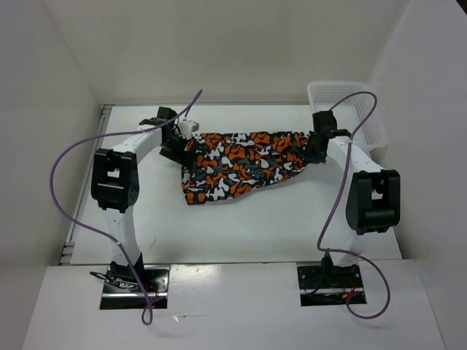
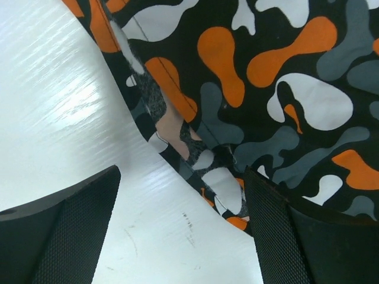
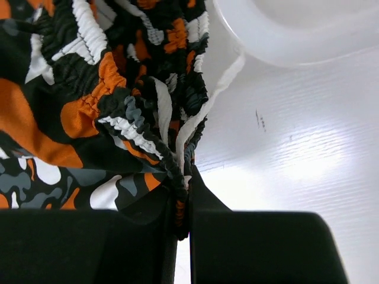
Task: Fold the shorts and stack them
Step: Fold the shorts
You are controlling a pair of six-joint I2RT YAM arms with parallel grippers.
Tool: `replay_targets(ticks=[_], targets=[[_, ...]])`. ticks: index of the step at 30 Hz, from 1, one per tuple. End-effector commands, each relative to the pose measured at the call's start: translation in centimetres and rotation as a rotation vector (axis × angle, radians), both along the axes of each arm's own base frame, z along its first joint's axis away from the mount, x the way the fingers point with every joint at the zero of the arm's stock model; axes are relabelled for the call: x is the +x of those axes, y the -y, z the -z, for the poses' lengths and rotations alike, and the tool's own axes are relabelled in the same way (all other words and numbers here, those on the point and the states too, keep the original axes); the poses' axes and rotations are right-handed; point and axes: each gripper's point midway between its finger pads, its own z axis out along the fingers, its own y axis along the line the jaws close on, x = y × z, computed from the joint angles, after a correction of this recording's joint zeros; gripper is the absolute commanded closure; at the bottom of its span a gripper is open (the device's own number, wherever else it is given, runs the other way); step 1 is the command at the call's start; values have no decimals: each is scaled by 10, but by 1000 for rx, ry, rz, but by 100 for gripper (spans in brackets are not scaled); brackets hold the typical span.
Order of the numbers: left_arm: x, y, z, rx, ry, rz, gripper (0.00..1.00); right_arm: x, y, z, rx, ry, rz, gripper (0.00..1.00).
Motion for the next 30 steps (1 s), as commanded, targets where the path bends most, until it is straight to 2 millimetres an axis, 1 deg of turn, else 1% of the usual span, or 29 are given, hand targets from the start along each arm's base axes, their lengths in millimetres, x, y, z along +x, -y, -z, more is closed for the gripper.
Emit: replay_targets(ticks=[1,2,3,4,5,6,7,8,9,10,11,12,13,14,15,16,17,18,19,20,21,22,24,25,26,27,28,29,30], targets=[[0,21,-11,-65,30,34,8,12,-1,-26,-111,113,-100,100],[-1,28,-12,-78,28,50,8,13,-17,-31,-134,134,-157,100],[3,31,-18,-96,53,46,8,14,-22,-41,-175,159,-179,100],[4,36,-24,-100,74,57,8,19,-31,-49,-204,186,-223,100],[7,36,-25,-101,83,57,7,18,-48,-61,-223,219,-263,100],[7,41,-23,-105,78,59,7,21,-58,-67,-218,242,-280,100],[7,41,-19,-103,67,58,7,27,-65,-80,-226,277,-297,100],[7,46,-7,-90,43,57,7,27,-81,-88,-232,298,-335,100],[6,43,1,-75,21,51,7,28,-86,-95,-251,317,-343,100],[8,43,9,-45,10,34,7,32,-93,-109,-259,352,-358,100],[10,40,24,-20,-22,16,7,34,-99,-117,-261,372,-363,100],[12,42,31,1,-27,18,7,33,-108,-124,-262,386,-376,100],[14,44,36,14,-33,7,7,39,-115,-139,-259,422,-384,100],[17,41,40,34,-34,-14,7,41,-120,-144,-255,430,-392,100],[22,46,43,45,-28,-7,7,40,-132,-155,-252,457,-420,100],[23,53,44,57,-23,6,7,44,-142,-172,-253,497,-429,100],[24,50,52,79,-29,-1,9,47,-152,-180,-263,528,-452,100],[24,57,54,80,-29,14,12,44,-162,-189,-260,550,-477,100],[25,62,54,87,-23,22,16,41,-187,-201,-245,591,-521,100],[23,62,63,90,-43,15,20,40,-200,-201,-251,603,-558,100],[22,66,60,90,-41,24,24,35,-213,-206,-248,617,-589,100],[21,66,66,93,-53,24,31,25,-237,-203,-233,626,-637,100],[22,70,67,72,-58,33,35,16,-258,-200,-230,634,-702,100],[22,70,67,72,-58,33,36,7,-277,-197,-211,643,-743,100],[21,73,66,59,-62,38,38,4,-288,-194,-209,651,-777,100],[20,75,66,44,-66,45,38,-1,-294,-190,-216,646,-802,100],[22,76,66,41,-57,45,38,-2,-301,-184,-215,640,-814,100],[21,79,65,26,-61,51,38,-3,-308,-175,-213,624,-835,100],[19,82,65,6,-70,48,38,-3,-308,-175,-213,624,-835,100]])
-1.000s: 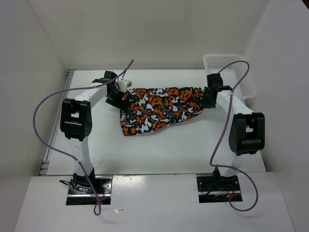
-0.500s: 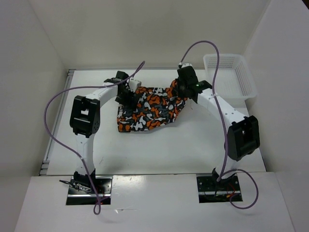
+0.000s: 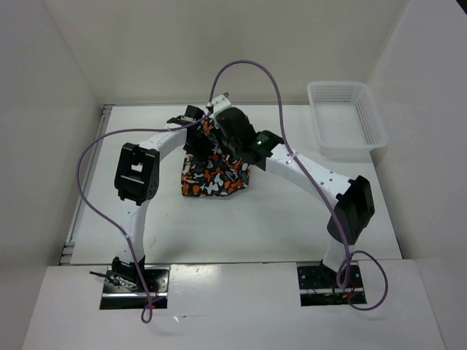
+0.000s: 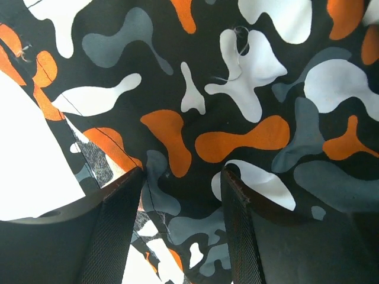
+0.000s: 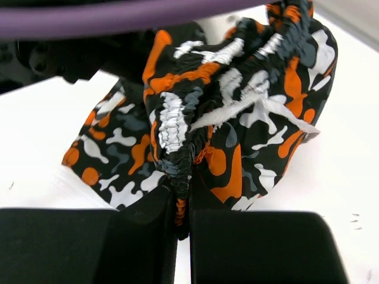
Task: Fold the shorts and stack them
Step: Fold the shorts
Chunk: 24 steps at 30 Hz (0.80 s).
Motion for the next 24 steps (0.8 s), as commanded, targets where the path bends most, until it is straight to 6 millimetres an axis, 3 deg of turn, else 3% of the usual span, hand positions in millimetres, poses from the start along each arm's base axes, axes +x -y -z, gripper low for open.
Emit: replay_targets(ticks=[1,6,8,9,11,13,18,24], targets=[[-28,19,37,-77,-150,21,38,13,-12,-3,19,41,-6,100],[-21,11,11,-232,-151,-7,35,12,-19,14,20,18,-5,100],[-19,9,4,-250,-143,-17,35,5,-38,12,41,29,-47,100],[-18,9,0,-249,-130,-8,35,4,-46,22,32,19,-57,100],[-18,11,-1,-260,-133,-3,35,-4,-67,20,44,31,-106,100],[-16,13,-2,-268,-136,1,35,-8,-86,37,35,9,-145,100],[-11,3,7,-233,-135,-26,35,-11,-99,81,-10,-65,-205,100],[0,-16,9,-154,-92,-75,32,-32,-111,109,-41,-125,-315,96]])
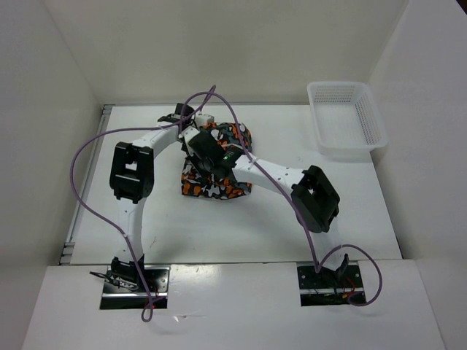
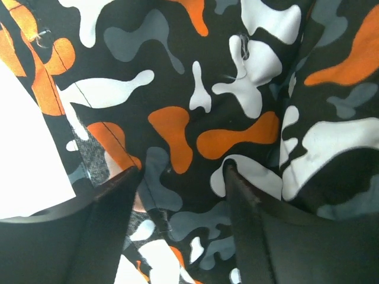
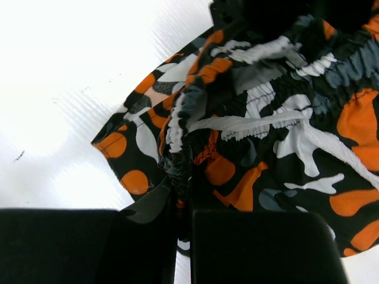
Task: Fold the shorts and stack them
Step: Fold the shorts
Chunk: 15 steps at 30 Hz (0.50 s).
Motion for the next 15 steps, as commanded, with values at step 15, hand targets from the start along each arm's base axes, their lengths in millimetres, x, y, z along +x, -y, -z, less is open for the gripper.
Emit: replay_targets(ticks=[15], targets=[[32,-56,-97,111,212,-162,5,-26,-29,15,20,-30,-266,55]])
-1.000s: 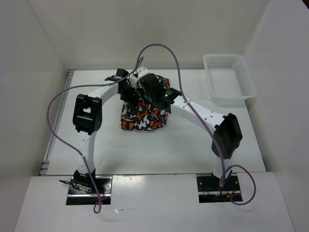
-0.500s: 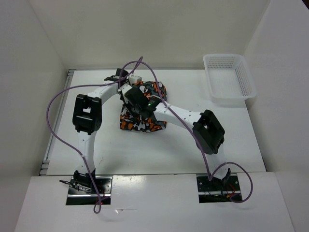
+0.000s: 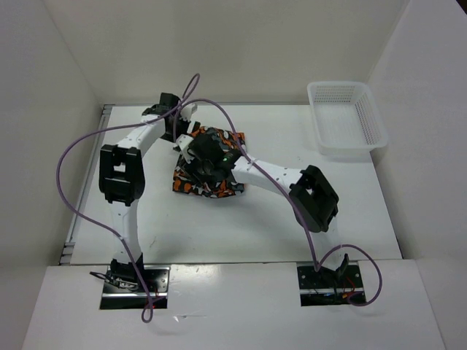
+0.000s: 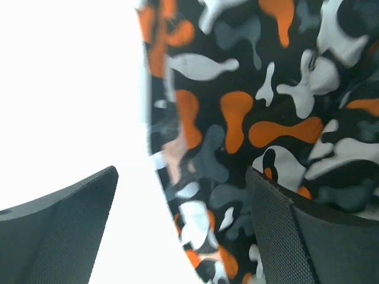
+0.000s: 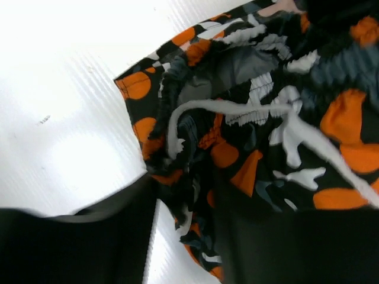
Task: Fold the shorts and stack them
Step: Fold the shorts
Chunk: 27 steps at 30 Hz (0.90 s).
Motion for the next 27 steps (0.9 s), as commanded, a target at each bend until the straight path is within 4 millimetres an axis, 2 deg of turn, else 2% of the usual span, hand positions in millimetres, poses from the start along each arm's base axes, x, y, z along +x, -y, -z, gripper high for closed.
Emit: replay_targets(ticks=[1,2,4,6,7,10,11,12,13,14,15,16,17,18,19,20,21,22,25,26,27], targets=[[13,2,-67,-20,135,-11,4,-2,-17,2,31,13,-57,49],[17,-6,-76,-12,158,-28,2,0,-19,-2,39,20,-57,46],[19,-19,-80,-4,168,-57,2,2,-28,-9,61,20,-73,35],[24,-31,-96,0,200,-82,2,3,-35,-23,92,21,-76,32],[24,-39,-105,13,217,-78,2,4,-40,-38,123,25,-75,31],[27,-43,-138,33,289,-72,2,1,-47,-87,209,51,-96,28],[26,-42,-147,29,303,-56,2,-5,-48,-113,261,62,-116,28],[24,-38,-157,11,312,-43,1,-9,-46,-128,281,69,-127,27],[22,-33,-168,-15,320,-23,1,-14,-40,-152,309,92,-129,27],[18,-17,-174,-87,314,35,1,-16,-37,-165,320,121,-140,27],[14,-8,-183,-131,320,70,1,-18,-29,-168,306,132,-135,30],[9,1,-184,-174,306,106,1,-19,-21,-174,300,156,-126,42],[2,17,-184,-223,285,142,2,-21,-1,-180,277,192,-85,52],[-6,32,-184,-282,265,195,3,-22,9,-183,272,219,-68,61],[-12,47,-181,-310,245,225,5,-10,27,-189,283,252,-15,77],[-15,51,-172,-332,216,239,6,-11,52,-186,275,260,20,84],[-26,65,-162,-370,172,277,10,-8,64,-184,295,240,64,89],[-30,76,-145,-383,122,287,12,4,85,-169,279,217,123,96],[-41,86,-104,-416,2,291,23,14,99,-139,265,115,175,100],[-43,92,-97,-415,-16,300,25,14,100,-120,238,73,170,100],[-44,93,-75,-391,-59,286,29,14,96,-92,206,7,148,100]])
